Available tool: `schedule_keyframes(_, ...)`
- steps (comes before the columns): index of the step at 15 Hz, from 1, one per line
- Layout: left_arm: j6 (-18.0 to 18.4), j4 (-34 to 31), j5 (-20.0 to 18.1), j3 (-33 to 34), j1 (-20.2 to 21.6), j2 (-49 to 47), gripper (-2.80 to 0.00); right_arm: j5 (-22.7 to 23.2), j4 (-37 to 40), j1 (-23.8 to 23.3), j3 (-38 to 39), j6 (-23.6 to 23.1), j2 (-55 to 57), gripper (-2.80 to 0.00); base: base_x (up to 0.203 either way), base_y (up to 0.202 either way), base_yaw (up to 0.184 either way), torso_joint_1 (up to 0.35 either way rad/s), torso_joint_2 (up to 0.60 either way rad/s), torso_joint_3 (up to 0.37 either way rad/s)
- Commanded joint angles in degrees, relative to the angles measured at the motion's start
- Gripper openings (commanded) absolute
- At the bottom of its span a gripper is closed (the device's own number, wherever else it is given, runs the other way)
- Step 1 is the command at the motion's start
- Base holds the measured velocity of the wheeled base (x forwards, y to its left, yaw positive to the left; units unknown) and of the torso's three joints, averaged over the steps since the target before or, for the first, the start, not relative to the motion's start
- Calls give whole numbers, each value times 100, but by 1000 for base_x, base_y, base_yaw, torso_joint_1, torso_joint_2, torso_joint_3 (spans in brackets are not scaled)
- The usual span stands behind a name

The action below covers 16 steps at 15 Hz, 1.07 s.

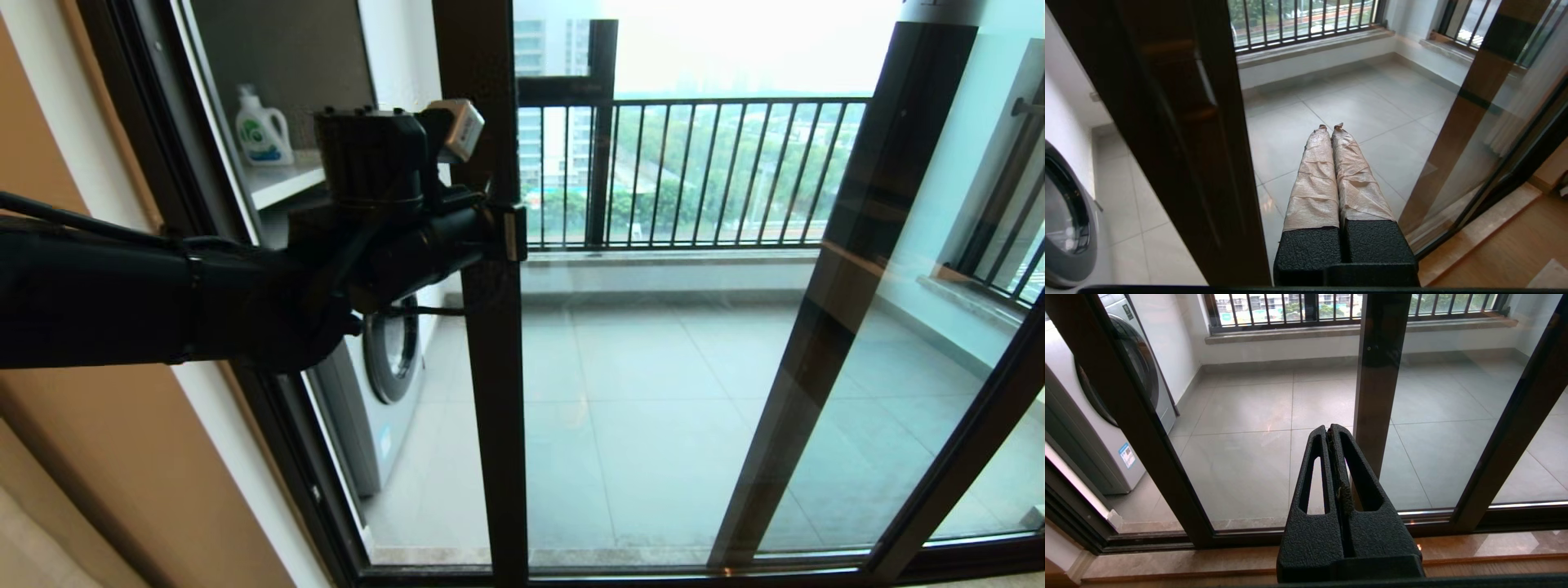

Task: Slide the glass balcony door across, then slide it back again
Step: Close the slid door

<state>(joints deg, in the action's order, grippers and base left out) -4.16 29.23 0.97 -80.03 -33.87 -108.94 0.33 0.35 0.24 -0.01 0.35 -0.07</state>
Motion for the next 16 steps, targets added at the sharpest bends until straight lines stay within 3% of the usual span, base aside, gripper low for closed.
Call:
schedule_keyframes(1,-15,21,70,-214,-41,-260,-280,2,0,2,1,0,7,-280,0,0,0,0,0,0)
schedule_keyframes(3,-15,21,207,-355,-60,-348,-280,2,5,2,-2,0,7,-280,0,0,0,0,0,0)
schedule_keyframes(6,-5,29,995,-945,-84,-798,-280,2,7,2,0,0,7,-280,0,0,0,0,0,0)
schedule_keyframes(7,2,24,1081,-1005,-78,-832,-280,2,4,-5,1,0,7,-280,0,0,0,0,0,0)
schedule_keyframes(13,13,21,1107,-958,-6,-810,-280,2,1,2,1,0,7,-280,0,0,0,0,0,0)
schedule_keyframes(16,14,30,1109,-860,233,-809,-280,2,0,2,1,0,7,-280,0,0,0,0,0,0)
